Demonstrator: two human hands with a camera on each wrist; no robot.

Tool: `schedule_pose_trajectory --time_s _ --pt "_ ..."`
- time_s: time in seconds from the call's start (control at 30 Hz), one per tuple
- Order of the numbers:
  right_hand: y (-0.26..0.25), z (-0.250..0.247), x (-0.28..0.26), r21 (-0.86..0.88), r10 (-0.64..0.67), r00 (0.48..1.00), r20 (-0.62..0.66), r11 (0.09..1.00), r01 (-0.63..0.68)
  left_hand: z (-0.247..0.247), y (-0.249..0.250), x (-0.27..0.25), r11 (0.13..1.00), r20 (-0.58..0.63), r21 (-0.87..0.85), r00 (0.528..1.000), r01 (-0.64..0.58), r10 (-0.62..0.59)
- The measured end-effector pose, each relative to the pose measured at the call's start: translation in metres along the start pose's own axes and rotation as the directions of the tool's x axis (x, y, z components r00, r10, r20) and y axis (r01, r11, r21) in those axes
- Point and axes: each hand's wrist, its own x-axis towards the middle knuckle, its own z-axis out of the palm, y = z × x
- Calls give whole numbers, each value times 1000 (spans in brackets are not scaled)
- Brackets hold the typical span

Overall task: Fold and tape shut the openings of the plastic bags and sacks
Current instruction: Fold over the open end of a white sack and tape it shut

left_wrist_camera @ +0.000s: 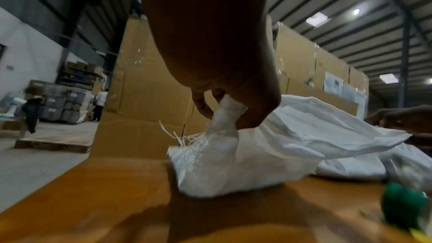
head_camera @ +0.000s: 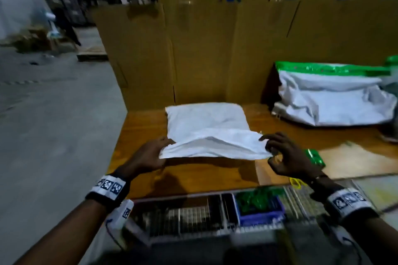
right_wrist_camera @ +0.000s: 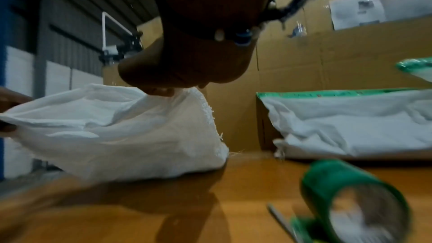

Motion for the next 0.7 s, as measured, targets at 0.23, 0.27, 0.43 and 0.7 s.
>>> schedule_pose_trajectory --time_s 0.23,0.27,0.43,0.7 --pt "-23 79 -93 -90 109 917 383 993 -81 87 -25 -80 995 176 16 980 -97 93" --pt "-27 84 -99 -92 128 904 408 991 -99 93 -27 -86 995 167 27 981 -99 93" --pt "-38 86 -87 -82 251 885 391 968 -239 94 -32 -94 995 82 -100 996 29 -21" --pt "-36 141 9 24 448 854 264 882 -470 94 -63 -36 973 -44 -56 973 224 -227"
